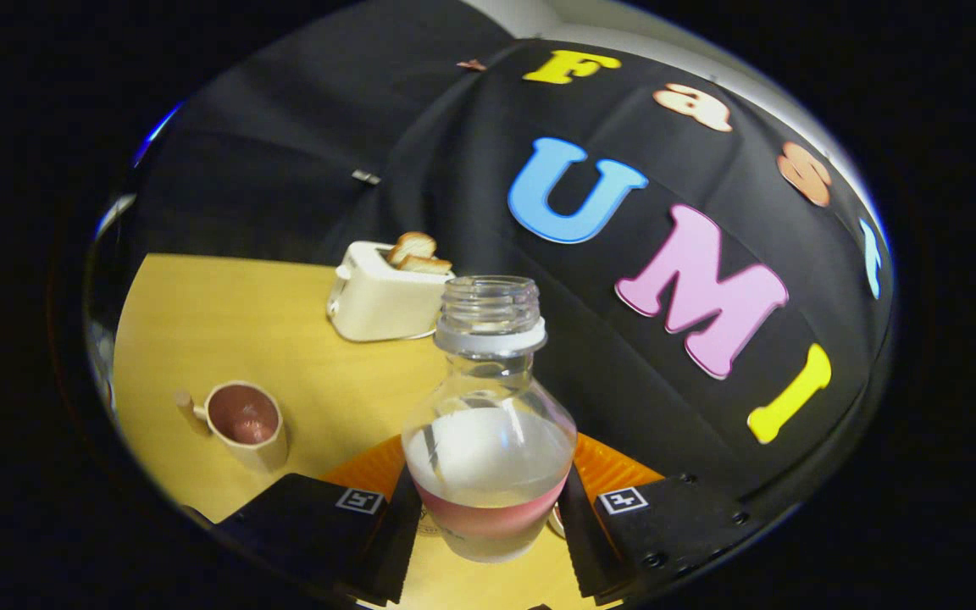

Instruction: Take the bottle from table, then pour the juice into the cup, finally place the bottle on the coaster

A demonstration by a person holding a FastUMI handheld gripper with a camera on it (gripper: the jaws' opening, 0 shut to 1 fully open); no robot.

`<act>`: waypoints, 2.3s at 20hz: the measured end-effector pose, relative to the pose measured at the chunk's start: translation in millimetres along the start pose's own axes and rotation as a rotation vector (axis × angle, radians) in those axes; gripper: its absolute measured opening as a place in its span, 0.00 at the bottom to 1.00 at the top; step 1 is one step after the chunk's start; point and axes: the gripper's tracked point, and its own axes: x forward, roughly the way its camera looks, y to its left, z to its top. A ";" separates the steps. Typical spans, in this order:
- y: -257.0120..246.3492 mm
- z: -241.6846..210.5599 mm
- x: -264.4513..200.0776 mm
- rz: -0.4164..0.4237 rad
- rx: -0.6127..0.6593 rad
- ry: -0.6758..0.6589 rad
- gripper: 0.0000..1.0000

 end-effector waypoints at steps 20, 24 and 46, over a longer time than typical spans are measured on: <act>-0.2 -112.3 86.2 -0.082 0.465 -0.083 0.77; 11.7 -127.3 89.7 -0.058 0.483 -0.044 0.78; -7.1 -103.3 19.2 -0.049 0.557 0.011 1.00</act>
